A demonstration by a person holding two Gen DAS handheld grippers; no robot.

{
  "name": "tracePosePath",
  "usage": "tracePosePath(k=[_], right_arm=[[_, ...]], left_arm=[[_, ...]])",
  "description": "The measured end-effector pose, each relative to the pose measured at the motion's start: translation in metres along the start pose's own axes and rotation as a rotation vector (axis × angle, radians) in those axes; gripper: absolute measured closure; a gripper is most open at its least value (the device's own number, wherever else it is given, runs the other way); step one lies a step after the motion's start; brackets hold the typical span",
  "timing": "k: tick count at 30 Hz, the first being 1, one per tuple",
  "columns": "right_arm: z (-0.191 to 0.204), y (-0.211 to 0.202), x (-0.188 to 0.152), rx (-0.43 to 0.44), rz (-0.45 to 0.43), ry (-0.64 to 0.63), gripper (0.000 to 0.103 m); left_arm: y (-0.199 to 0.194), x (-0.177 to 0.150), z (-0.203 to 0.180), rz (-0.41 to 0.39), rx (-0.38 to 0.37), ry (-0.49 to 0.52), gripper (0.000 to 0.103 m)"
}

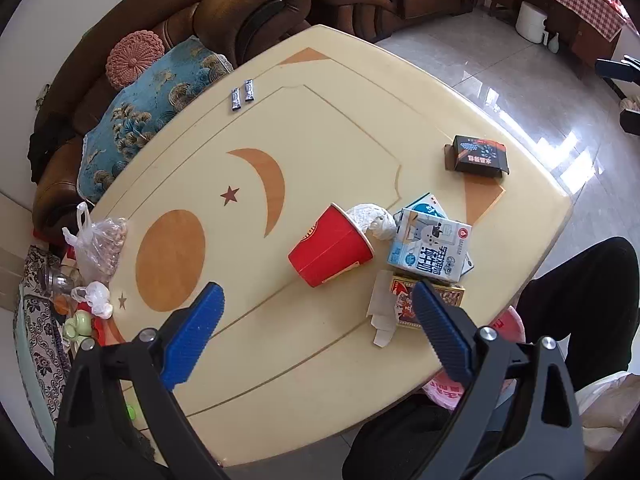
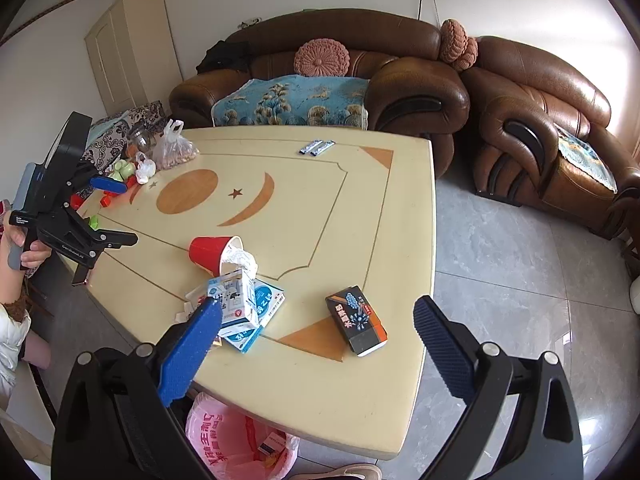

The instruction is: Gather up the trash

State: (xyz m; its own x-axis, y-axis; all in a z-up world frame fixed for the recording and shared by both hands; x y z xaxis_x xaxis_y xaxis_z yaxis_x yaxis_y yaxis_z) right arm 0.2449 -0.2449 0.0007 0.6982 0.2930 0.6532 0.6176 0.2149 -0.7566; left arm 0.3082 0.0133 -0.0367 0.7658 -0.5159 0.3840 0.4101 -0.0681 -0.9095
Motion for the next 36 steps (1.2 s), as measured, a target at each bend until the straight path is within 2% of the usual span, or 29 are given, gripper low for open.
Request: tracePosePath(k=[3, 11, 16, 20, 22, 24, 29, 34, 36], right_arm=[[-0.006, 0.014, -0.002, 0.004, 0.021, -0.002, 0.009], [-0.029, 0.052, -0.012, 0.022, 0.078, 0.027, 0.009], [-0.037, 0.08, -0.022, 0.048, 0.125, 0.039, 0.009], [-0.041, 0.101, -0.033, 0.076, 0.158, 0.052, 0.009], [-0.043, 0.111, -0.038, 0.085, 0.176, 0.056, 0.009], [-0.044, 0.121, -0.042, 0.095, 0.193, 0.057, 0.009], [-0.045, 0.144, -0.052, 0.121, 0.231, 0.051, 0.009], [-0.042, 0.163, -0.056, 0.144, 0.267, 0.032, 0.009], [-0.04, 0.166, -0.057, 0.146, 0.276, 0.02, 0.009]], left_arm=[[0.01, 0.008, -0.008, 0.022, -0.034, -0.002, 0.01], [0.037, 0.048, -0.046, 0.114, -0.11, 0.097, 0.01], [0.071, 0.066, -0.069, 0.218, -0.122, 0.101, 0.01], [0.11, 0.07, -0.08, 0.329, -0.082, 0.083, 0.01], [0.126, 0.072, -0.079, 0.344, -0.033, 0.072, 0.011], [0.135, 0.072, -0.079, 0.366, -0.014, 0.068, 0.01], [0.144, 0.08, -0.068, 0.375, 0.062, 0.019, 0.01], [0.151, 0.081, -0.058, 0.397, 0.103, -0.003, 0.01], [0.155, 0.077, -0.058, 0.424, 0.097, -0.013, 0.01]])
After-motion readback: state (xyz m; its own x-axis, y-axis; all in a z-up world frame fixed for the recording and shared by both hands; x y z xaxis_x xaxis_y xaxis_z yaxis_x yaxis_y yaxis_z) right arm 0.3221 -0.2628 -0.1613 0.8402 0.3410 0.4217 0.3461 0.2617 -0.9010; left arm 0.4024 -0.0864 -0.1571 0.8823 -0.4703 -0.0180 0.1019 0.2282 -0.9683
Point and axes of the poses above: each gripper's, at about its wrist camera, not at the fingertips, and y roughly the way its jaws point, z to its left, x to its top, the point moved 7 cm from there along y, roughly the way its jaws point, and after that the axes turned 10 degrees about -y, right-handed, at the moved point
